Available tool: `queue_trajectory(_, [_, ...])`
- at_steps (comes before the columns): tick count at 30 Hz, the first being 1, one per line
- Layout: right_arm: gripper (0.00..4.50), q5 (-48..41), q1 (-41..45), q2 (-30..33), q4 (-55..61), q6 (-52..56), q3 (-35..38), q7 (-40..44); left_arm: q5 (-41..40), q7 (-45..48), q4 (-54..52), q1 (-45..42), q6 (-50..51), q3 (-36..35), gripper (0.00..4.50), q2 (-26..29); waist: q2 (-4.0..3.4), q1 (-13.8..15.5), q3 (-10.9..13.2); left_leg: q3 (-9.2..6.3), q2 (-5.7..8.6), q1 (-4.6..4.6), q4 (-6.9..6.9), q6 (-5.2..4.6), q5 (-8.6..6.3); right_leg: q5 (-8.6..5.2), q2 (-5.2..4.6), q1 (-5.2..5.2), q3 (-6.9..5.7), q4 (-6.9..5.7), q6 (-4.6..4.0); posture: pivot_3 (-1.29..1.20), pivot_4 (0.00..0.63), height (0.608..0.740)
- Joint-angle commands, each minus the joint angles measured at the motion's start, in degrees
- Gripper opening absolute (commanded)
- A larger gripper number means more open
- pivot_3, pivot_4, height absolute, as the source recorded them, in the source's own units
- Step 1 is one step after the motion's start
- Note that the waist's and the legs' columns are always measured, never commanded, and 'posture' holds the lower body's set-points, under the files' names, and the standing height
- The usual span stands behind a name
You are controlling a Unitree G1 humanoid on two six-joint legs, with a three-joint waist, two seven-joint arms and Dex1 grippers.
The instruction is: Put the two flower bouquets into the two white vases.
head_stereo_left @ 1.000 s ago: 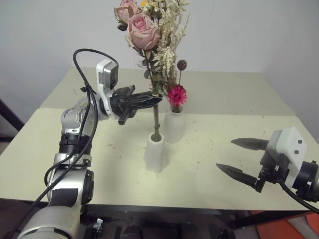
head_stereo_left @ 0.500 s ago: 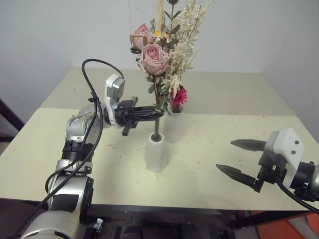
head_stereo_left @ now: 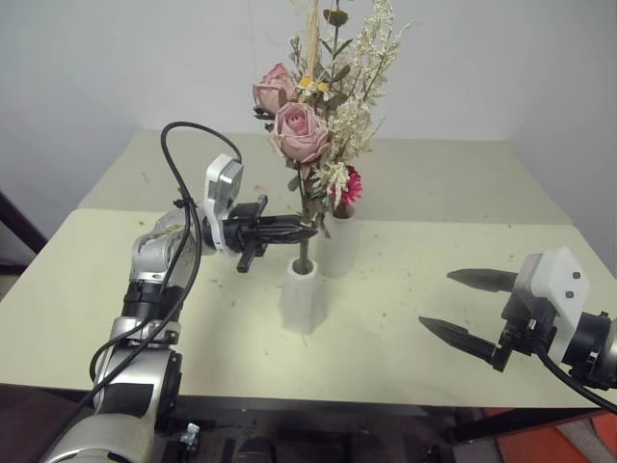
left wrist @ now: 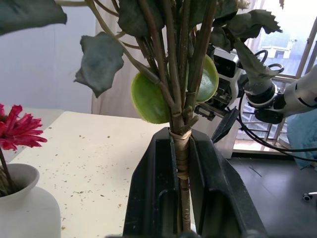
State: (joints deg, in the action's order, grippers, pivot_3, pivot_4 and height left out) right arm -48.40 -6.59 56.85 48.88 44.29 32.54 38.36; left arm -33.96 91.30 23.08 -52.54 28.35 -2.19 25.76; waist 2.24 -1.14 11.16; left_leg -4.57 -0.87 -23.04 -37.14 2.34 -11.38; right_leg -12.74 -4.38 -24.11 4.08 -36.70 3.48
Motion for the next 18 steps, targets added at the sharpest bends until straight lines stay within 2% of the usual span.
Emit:
queue_trajectory(1, [4.50, -0.2, 1.0, 0.0, 0.2, -1.2, 1.1, 0.3, -1.3, 1.0, -2.6, 0.4, -0.5, -1.1, 1.34, 1.3, 0.00, -0.1, 0.0, 0.00, 0.00, 0.00, 0.00, 0.00, 0.00, 0.00, 0.00, 0.00, 0.00, 0.00, 0.00, 0.00, 0.150, 0.740])
queue_trajectory(11, [4.50, -3.2, 0.9, -0.3, -0.6, -1.0, 3.3, 2.6, -2.6, 1.2, -5.9, 2.3, -0.6, 1.1, 4.47, 4.5, 0.00, 0.0, 0.0, 0.00, -0.01, 0.00, 0.00, 0.00, 0.00, 0.00, 0.00, 0.00, 0.00, 0.01, 0.00, 0.00, 0.150, 0.740])
queue_trajectory(18, [4.50, -3.0, 0.8, -0.2, -1.1, -1.1, 3.6, 3.1, -3.7, 1.2, -7.8, 3.2, -2.0, 3.8, 4.47, 7.5, 0.00, 0.1, 0.0, 0.00, -0.01, 0.01, 0.00, 0.00, 0.00, 0.00, 0.00, 0.00, 0.00, 0.00, 0.00, 0.00, 0.150, 0.740])
